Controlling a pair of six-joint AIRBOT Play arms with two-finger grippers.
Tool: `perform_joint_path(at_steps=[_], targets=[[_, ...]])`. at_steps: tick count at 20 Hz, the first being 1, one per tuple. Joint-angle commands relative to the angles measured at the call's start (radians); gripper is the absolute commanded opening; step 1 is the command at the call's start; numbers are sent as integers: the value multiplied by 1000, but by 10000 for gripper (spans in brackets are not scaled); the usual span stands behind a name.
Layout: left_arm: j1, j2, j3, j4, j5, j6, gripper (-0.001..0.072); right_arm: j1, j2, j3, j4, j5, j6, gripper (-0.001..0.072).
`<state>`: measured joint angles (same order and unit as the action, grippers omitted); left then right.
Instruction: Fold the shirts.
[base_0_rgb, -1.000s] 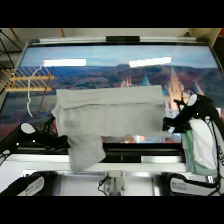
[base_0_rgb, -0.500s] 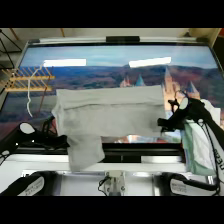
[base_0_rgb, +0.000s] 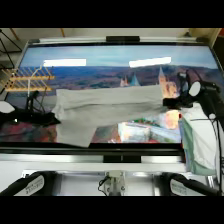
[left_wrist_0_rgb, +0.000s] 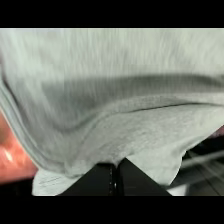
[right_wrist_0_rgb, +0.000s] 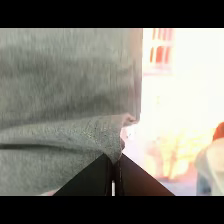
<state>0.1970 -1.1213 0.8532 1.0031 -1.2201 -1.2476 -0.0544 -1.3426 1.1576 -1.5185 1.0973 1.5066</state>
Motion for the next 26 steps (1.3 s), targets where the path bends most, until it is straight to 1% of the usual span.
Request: perform_joint_path(at_steps=[1, 5, 9, 10, 12, 13, 15, 16, 17, 18, 19, 20, 22, 24, 26], targets=[[5, -146, 221, -2, 32, 8, 36, 2, -106, 147, 3, -108, 25, 76], [0, -391, 493, -19, 31, -58, 36, 3, -308, 327, 37, -114, 26, 76], [-27, -568, 700, -105, 59, -58, 36, 3, -459, 439, 55, -143, 27, 78], [-33, -600, 737, -114, 77, -60, 36, 2, -475, 441, 55, -158, 38, 77], [-43, -652, 760, -113, 95, -86, 36, 2, -502, 441, 54, -142, 50, 78], [-47, -679, 760, -113, 87, -107, 36, 2, -512, 441, 50, -121, 50, 78], [-54, -733, 760, -113, 22, -127, 37, 2, -520, 441, 20, -74, 49, 81], [-54, -750, 760, -113, -13, -127, 51, 2, -517, 441, 6, -60, 49, 117], [-54, -756, 760, -113, -42, -126, 183, -1, -510, 441, -4, -45, 48, 309], [-51, -755, 761, -113, -58, -127, 399, -5, -501, 441, -10, -34, 46, 489], [-48, -747, 761, -114, -71, -127, 485, -10, -490, 441, -9, -27, 35, 512], [-43, -737, 765, -114, -83, -126, 484, -17, -482, 441, -5, -27, 27, 512], [-40, -710, 775, -114, -99, -126, 471, -43, -479, 441, 60, -28, 19, 685], [-45, -671, 781, -114, -100, -122, 455, -80, -490, 441, 192, -42, 3, 683], [-55, -628, 781, -114, -100, -94, 455, -102, -505, 441, 297, -82, 3, 682]])
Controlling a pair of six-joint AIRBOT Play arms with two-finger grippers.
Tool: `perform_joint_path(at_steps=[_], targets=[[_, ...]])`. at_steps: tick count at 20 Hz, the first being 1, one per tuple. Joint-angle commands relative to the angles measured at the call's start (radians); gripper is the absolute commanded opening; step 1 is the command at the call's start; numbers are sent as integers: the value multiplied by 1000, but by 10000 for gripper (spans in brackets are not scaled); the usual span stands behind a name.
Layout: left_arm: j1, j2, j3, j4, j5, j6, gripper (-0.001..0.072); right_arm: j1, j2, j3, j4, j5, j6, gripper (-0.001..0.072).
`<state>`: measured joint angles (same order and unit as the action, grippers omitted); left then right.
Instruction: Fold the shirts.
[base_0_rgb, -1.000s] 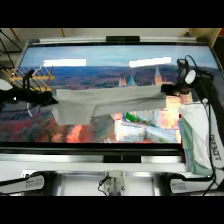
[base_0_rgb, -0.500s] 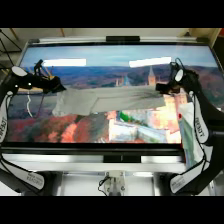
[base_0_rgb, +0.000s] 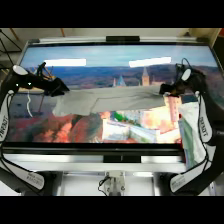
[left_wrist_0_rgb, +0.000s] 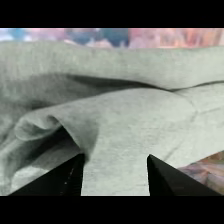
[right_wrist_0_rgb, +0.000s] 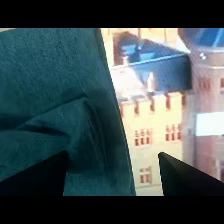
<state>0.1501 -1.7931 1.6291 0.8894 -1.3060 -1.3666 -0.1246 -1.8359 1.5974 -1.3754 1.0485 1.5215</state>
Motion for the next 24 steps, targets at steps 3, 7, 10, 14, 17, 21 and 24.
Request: perform_joint_path(at_steps=[3, 7, 10, 14, 17, 21, 24], targets=[[-30, 93, 6, -1, -14, 41, 455, -28, -47, 1, 232, -69, -11, 673], [-57, 123, 6, -1, -14, 50, 455, -5, -96, 1, 253, -3, -7, 553], [-64, 124, 6, -1, -12, 49, 455, -3, -93, 2, 253, 43, -40, 141], [-90, 120, 6, -1, -11, 47, 354, -5, -9, 3, 277, 45, -122, 78], [-171, 106, -12, -33, 50, 10, 45, -5, 121, 3, 288, 79, -125, 78], [-384, 24, -57, -219, 245, 0, 40, -5, 322, 3, 332, 187, -119, 78], [-553, -47, -57, -342, 417, 1, 38, -5, 472, 3, 339, 275, -81, 78]])
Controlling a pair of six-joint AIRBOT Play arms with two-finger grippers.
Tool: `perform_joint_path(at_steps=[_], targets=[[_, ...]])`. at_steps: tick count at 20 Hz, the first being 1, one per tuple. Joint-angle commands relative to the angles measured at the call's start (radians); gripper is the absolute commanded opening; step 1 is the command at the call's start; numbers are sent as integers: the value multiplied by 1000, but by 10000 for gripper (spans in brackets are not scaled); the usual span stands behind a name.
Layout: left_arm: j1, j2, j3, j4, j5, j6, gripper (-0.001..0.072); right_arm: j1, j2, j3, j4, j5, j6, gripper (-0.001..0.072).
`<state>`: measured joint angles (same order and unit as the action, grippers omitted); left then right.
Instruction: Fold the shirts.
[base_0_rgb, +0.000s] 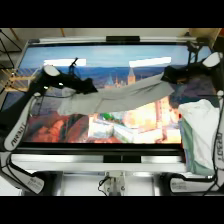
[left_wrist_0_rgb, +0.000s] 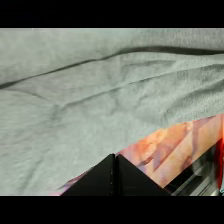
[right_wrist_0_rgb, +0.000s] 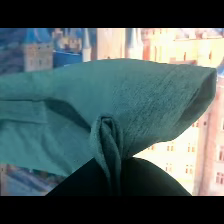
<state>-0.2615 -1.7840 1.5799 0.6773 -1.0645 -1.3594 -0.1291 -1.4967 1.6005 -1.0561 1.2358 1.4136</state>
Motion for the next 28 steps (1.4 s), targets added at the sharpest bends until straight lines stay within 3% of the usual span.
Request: perform_joint_path(at_steps=[1, 6, 11, 16, 24, 28], targets=[[-185, -71, -8, -147, 235, -7, 38, 0, 176, 0, 29, 100, 34, 78], [-367, -118, -7, -327, 438, -7, 38, 0, 351, 0, 96, 120, 111, 78], [-434, -172, 8, -408, 481, 1, 37, 0, 402, 0, 118, 142, 164, 78], [-220, -57, 8, -340, 356, 69, 36, 87, 316, 0, -15, 113, 158, 78], [277, 339, 8, -46, 32, 36, 36, 479, 25, 0, 146, -348, 131, 78], [414, 452, 8, 5, -117, 26, 36, 647, -145, 0, 148, -515, 175, 79]])
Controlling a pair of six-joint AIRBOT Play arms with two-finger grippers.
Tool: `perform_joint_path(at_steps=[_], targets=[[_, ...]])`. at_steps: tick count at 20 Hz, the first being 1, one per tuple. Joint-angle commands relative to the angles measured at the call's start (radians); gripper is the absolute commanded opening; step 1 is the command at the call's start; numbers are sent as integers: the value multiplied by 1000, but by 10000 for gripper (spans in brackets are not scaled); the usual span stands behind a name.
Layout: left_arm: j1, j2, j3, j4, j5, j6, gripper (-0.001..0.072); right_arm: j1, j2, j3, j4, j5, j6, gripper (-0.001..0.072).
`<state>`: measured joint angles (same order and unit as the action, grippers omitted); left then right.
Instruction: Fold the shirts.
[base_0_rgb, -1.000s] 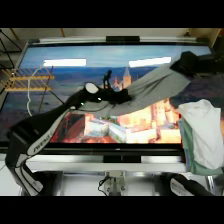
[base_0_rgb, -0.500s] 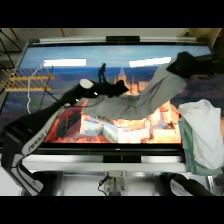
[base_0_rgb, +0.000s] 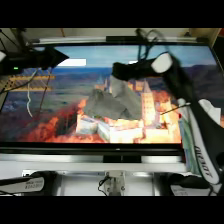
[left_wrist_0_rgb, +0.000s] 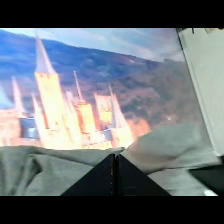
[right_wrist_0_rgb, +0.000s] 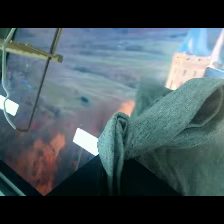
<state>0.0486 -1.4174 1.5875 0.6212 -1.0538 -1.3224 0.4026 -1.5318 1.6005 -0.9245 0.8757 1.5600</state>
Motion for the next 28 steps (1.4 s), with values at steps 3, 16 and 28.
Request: perform_joint_path(at_steps=[3, 16, 28], targets=[[112, 124, 0, 78, -198, -10, 37, 196, -230, 0, 20, -237, 53, 523], [92, 137, 0, 80, -234, -6, 37, -353, -142, -142, -435, 483, 53, 667], [91, 137, 0, 80, -267, -19, 37, -365, -261, -282, 69, 243, -190, 666]])
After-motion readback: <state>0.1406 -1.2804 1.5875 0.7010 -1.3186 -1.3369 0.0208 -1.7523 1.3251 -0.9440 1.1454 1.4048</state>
